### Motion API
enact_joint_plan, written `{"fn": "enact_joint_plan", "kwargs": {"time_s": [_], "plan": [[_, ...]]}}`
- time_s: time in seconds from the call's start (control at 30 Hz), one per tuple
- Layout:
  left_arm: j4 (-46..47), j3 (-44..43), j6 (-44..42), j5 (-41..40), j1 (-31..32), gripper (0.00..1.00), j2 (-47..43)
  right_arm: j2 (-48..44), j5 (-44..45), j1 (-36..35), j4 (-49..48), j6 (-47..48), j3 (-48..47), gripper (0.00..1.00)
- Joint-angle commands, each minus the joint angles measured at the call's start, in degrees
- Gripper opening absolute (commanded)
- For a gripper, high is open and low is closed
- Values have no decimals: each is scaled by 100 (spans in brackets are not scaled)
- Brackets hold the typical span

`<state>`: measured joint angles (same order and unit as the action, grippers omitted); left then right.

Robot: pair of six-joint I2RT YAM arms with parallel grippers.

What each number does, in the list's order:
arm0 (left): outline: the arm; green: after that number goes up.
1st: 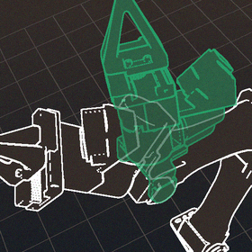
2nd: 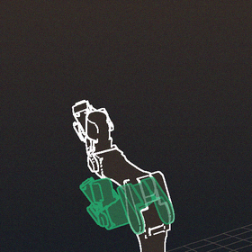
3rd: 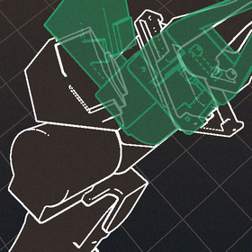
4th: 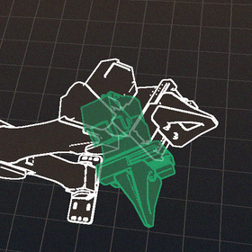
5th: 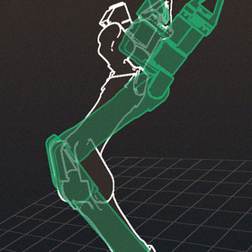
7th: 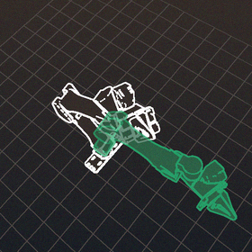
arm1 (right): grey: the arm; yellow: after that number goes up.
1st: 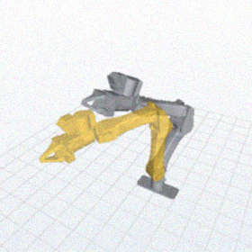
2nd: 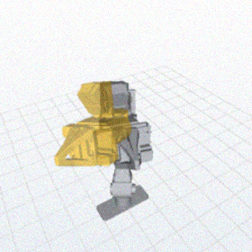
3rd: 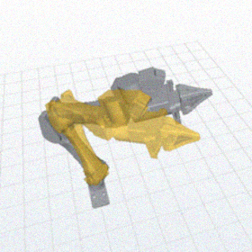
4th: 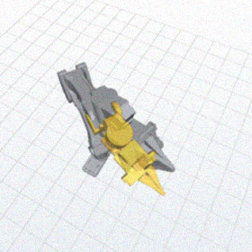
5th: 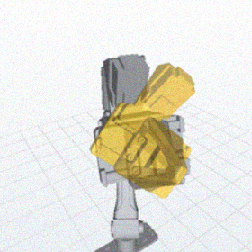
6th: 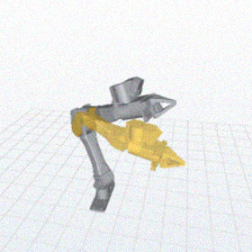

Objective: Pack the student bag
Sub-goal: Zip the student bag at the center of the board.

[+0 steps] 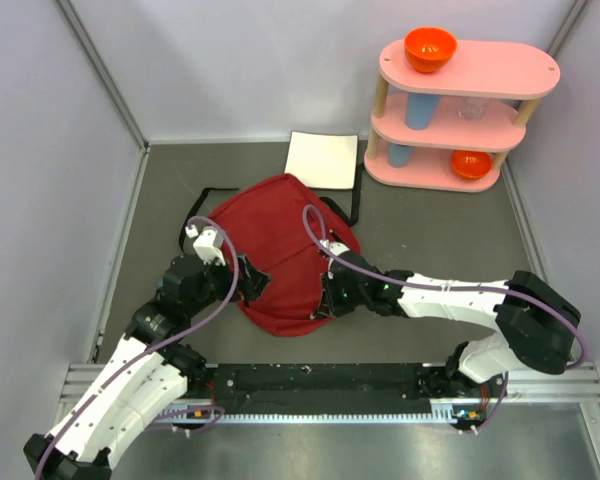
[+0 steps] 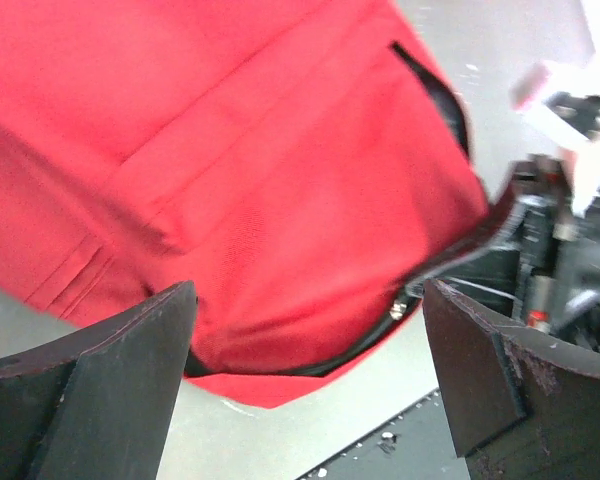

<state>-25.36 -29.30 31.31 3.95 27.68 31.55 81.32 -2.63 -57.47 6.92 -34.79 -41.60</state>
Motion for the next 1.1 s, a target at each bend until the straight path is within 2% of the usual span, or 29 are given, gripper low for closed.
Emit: {"fn": "enact_joint_plan", "kwargs": {"time_s": [0.0,0.03,0.07,0.17,0.2,0.3,0.37,0.47,0.7,0.8,0.87,1.0,1.07], "plan": [[391,-349,-907,1300,62,99,210,-230,166,70,-191,-169,-23,0],[557,-322,-890,1528,158,99,289,-257,245,78,-173,-204,-14,0],[568,-331,-820,1408,237,99,516,-300,246,61,-156,-274,-14,0],[374,-349,5,1117,404,98,931,-388,483,78,-112,-432,3,0],[392,-305,555,1065,544,98,1080,-406,596,70,-112,-485,29,0],[480,-32,1814,749,834,98,906,-459,720,70,-94,-661,38,0],[366,64,2630,303,1264,98,617,-442,764,70,-59,-757,30,0],[-212,12,3301,-252,1784,98,414,-433,799,70,-50,-793,-14,0],[-496,99,4023,-131,2065,98,650,-459,914,70,-15,-811,-23,0],[282,485,4251,71,2075,98,958,-503,914,70,-41,-828,3,0],[444,557,4427,28,2075,98,1186,-555,896,70,-24,-811,12,0],[655,653,4568,-341,2075,98,1520,-705,958,78,11,-776,65,0],[805,697,4804,-859,2075,99,1652,-775,966,70,20,-732,65,0]]}}
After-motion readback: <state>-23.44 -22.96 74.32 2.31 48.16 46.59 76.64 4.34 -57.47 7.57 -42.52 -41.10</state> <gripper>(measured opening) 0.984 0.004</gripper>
